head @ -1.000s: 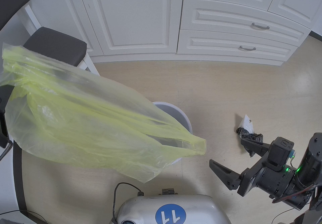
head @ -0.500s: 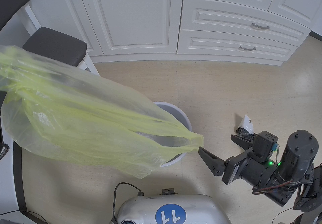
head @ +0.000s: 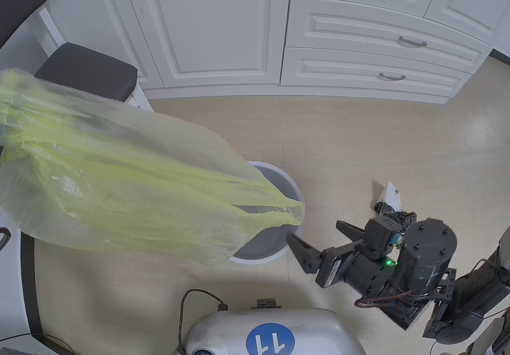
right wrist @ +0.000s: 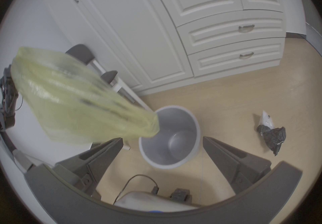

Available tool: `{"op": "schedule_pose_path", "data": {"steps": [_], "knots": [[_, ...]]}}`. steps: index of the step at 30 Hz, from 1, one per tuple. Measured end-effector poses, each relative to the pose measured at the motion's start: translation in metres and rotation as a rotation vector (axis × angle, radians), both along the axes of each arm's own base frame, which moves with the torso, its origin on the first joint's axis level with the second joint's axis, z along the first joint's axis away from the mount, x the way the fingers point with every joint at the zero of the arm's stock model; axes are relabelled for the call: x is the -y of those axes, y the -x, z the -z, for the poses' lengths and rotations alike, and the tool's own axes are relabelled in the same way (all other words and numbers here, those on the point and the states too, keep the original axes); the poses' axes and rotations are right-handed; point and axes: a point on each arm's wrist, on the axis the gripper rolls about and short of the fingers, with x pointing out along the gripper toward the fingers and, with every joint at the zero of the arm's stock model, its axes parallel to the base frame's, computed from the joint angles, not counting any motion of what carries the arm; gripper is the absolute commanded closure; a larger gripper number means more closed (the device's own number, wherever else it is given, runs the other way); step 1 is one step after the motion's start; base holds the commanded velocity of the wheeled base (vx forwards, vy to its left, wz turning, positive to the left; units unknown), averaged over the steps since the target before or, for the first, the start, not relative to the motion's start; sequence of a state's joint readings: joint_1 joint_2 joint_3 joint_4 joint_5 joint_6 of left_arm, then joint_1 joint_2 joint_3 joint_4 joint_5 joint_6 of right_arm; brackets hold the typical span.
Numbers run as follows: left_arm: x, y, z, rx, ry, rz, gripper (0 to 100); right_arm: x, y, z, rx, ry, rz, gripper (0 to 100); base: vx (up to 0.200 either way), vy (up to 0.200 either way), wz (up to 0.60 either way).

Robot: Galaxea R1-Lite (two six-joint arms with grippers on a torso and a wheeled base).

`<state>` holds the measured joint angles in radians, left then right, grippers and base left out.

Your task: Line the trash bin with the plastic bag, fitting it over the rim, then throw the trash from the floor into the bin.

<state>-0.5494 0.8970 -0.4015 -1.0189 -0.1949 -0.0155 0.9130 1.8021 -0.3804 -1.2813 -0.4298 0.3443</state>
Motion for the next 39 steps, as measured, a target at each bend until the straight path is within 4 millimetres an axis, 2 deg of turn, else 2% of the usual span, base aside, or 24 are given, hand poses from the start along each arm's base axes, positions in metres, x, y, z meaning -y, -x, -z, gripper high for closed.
{"op": "schedule_pose_path", "data": {"steps": [5, 9, 14, 22, 28, 39], "knots": [[0.0, 0.0, 0.0, -0.001, 0.002, 0.001, 100, -0.001, 0.01, 0.015, -0.048, 0.046, -0.092, 0, 0.0, 0.0, 0.0], [0.0, 0.0, 0.0, -0.001, 0.003, 0.002, 100, 0.001, 0.016, 0.017, -0.054, 0.06, -0.112, 0, 0.0, 0.0, 0.0], [0.0, 0.0, 0.0, -0.001, 0.003, 0.002, 100, 0.012, 0.014, 0.003, -0.007, 0.052, -0.089, 0, 0.0, 0.0, 0.0], [0.0, 0.0, 0.001, -0.003, 0.001, 0.002, 100, 0.043, 0.018, -0.029, 0.055, 0.104, -0.035, 0, 0.0, 0.0, 0.0], [0.0, 0.0, 0.001, -0.005, 0.0, 0.002, 100, 0.052, 0.012, -0.048, 0.061, 0.054, 0.008, 0, 0.0, 0.0, 0.0], [0.001, 0.001, 0.002, -0.006, 0.0, 0.011, 100, 0.043, -0.008, -0.035, -0.023, 0.011, 0.014, 0, 0.0, 0.0, 0.0]]}}
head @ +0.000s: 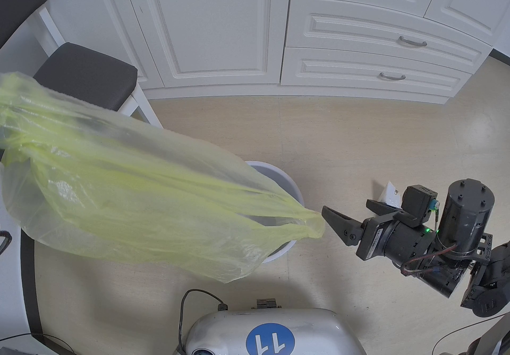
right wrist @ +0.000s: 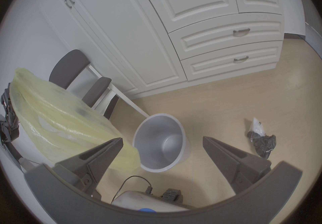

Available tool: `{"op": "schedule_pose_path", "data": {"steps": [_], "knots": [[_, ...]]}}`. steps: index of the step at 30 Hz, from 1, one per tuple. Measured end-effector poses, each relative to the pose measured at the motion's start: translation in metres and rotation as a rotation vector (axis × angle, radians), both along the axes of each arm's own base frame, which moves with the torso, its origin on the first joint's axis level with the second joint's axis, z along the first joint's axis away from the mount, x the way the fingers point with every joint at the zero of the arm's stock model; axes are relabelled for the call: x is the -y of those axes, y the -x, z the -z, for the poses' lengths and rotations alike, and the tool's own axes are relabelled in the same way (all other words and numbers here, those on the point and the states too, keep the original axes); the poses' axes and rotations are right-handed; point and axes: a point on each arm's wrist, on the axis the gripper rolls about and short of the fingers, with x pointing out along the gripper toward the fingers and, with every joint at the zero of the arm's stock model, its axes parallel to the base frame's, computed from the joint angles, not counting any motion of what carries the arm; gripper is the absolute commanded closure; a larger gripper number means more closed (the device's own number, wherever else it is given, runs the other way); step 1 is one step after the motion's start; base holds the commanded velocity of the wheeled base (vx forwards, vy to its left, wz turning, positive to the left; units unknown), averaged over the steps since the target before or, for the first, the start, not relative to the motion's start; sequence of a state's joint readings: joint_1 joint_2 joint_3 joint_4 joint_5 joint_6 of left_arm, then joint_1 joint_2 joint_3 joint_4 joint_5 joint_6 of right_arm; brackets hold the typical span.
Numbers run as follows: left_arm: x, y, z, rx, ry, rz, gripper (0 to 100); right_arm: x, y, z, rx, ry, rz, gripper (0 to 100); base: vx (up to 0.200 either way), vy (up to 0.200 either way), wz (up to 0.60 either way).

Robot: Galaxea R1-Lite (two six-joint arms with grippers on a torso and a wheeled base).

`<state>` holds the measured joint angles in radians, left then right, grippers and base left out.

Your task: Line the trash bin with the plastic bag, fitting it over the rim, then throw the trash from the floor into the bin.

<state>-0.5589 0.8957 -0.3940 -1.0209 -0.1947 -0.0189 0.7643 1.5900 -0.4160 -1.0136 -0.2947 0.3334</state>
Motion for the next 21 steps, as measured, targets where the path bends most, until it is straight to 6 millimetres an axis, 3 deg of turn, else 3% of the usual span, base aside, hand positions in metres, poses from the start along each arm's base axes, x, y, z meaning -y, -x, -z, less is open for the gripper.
{"op": "schedule_pose_path", "data": {"steps": [12, 21], "knots": [[0.001, 0.0, 0.0, -0.017, 0.017, 0.024, 100, -0.021, -0.004, 0.029, -0.178, -0.091, -0.139, 0, 0.0, 0.0, 0.0], [0.0, 0.005, -0.005, 0.006, 0.07, 0.129, 100, -0.028, -0.002, 0.046, -0.192, -0.113, -0.2, 0, 0.0, 0.0, 0.0]]}}
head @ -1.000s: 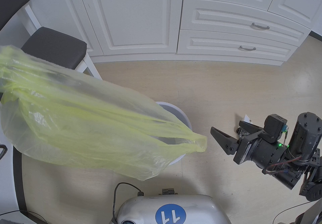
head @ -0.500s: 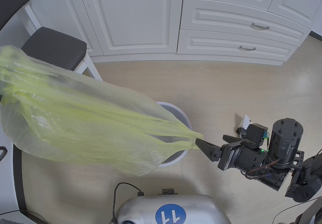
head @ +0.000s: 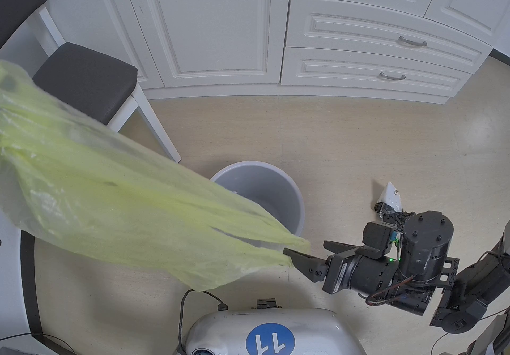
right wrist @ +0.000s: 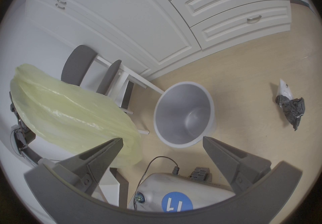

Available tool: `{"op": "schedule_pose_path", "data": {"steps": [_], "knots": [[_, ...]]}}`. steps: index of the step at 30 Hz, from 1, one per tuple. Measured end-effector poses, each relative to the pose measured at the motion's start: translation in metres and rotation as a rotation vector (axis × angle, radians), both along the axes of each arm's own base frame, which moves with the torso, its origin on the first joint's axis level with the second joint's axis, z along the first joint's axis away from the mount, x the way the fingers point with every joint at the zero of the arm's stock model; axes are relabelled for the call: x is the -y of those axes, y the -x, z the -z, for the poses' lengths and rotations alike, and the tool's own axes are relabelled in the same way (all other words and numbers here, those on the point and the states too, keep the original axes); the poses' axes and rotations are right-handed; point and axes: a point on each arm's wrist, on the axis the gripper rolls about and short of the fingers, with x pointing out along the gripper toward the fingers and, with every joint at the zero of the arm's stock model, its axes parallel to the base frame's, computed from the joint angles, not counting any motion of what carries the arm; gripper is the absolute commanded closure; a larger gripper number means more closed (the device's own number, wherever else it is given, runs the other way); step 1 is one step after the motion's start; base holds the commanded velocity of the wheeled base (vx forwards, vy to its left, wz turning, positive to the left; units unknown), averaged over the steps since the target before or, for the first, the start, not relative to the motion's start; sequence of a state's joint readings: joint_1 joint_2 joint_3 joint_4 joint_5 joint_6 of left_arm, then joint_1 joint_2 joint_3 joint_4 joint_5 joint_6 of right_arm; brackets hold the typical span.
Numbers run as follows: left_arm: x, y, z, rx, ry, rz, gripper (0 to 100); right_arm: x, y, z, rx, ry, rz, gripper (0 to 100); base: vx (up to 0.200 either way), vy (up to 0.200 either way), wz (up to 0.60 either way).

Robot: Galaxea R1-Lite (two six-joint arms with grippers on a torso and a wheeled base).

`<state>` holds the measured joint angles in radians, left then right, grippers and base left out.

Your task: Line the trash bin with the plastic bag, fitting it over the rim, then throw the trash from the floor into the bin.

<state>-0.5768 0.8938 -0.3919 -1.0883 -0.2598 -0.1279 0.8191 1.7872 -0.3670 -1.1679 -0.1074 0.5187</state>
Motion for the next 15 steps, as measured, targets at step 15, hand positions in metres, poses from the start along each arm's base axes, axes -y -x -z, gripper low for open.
{"op": "schedule_pose_path", "data": {"steps": [15], "knots": [[-0.007, 0.018, 0.003, 0.055, 0.064, 0.265, 100, 0.003, 0.007, -0.013, 0.124, -0.163, -0.031, 0, 0.0, 0.0, 0.0]]}}
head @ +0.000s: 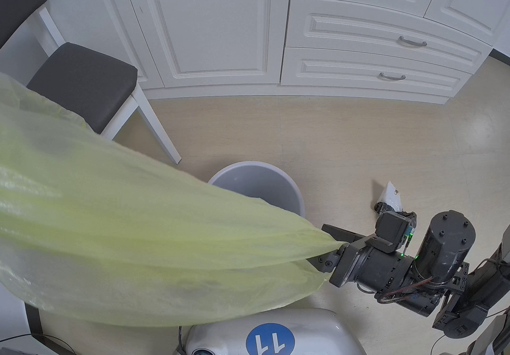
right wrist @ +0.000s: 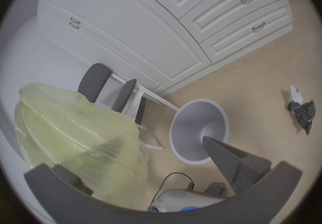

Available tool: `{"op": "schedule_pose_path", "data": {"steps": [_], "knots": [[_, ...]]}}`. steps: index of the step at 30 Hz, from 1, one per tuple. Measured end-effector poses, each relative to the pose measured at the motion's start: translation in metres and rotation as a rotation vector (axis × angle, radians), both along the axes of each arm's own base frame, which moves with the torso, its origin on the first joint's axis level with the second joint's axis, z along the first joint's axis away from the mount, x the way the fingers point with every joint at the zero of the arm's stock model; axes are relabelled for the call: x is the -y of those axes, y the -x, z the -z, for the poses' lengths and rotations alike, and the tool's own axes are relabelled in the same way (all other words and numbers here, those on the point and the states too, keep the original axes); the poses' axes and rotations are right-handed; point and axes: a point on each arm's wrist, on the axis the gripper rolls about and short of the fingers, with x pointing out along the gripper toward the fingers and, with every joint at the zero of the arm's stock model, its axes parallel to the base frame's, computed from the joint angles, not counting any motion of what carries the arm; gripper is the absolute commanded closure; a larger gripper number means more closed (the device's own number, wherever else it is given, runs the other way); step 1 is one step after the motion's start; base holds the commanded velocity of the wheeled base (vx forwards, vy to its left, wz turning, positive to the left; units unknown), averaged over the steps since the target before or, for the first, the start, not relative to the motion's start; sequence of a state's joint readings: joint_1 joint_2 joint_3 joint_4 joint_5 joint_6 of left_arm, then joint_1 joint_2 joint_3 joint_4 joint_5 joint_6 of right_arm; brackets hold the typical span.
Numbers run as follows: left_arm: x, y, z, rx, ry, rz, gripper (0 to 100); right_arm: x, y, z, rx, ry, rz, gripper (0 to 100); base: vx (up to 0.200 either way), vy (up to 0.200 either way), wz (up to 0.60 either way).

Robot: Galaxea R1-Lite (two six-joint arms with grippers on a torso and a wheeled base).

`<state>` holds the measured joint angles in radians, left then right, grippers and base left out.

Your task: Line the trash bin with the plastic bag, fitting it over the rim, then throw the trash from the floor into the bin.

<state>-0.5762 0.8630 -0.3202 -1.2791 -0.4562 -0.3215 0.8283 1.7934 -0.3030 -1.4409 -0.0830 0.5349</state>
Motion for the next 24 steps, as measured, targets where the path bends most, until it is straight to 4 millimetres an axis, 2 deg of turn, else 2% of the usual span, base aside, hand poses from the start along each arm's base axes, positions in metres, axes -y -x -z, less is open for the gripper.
{"op": "schedule_pose_path", "data": {"steps": [8, 24], "knots": [[0.0, 0.001, 0.003, -0.006, -0.003, 0.009, 100, 0.002, 0.008, 0.001, 0.025, -0.013, -0.018, 0, 0.0, 0.0, 0.0], [-0.001, 0.001, 0.003, -0.007, -0.004, 0.008, 100, -0.001, 0.006, 0.022, 0.018, 0.107, -0.014, 0, 0.0, 0.0, 0.0]]}}
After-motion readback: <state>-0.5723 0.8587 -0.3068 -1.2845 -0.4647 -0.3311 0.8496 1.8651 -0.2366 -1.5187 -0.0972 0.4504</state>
